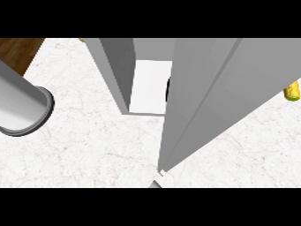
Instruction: Pick up the wine, place it into the cabinet and close the cabinet
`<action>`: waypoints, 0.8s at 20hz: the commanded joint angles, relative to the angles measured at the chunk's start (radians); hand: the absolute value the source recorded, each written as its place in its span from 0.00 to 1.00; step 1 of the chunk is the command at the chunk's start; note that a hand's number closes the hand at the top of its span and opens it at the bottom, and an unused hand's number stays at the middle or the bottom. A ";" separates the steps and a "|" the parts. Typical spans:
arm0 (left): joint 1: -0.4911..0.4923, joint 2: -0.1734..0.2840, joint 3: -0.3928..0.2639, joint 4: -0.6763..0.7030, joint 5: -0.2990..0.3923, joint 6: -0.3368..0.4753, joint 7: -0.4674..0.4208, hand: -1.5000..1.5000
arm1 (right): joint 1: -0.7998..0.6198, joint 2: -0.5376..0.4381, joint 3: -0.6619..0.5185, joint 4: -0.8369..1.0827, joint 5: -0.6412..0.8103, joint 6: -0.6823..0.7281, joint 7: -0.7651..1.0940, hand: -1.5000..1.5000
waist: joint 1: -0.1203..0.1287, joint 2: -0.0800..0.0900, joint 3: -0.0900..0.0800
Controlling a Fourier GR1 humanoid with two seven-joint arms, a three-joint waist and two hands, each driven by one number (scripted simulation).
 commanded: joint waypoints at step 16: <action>0.136 0.081 0.189 0.152 0.035 -0.281 0.006 0.00 | -0.651 0.149 -0.321 0.671 -0.200 -0.214 -0.142 1.00 | 0.014 0.017 0.003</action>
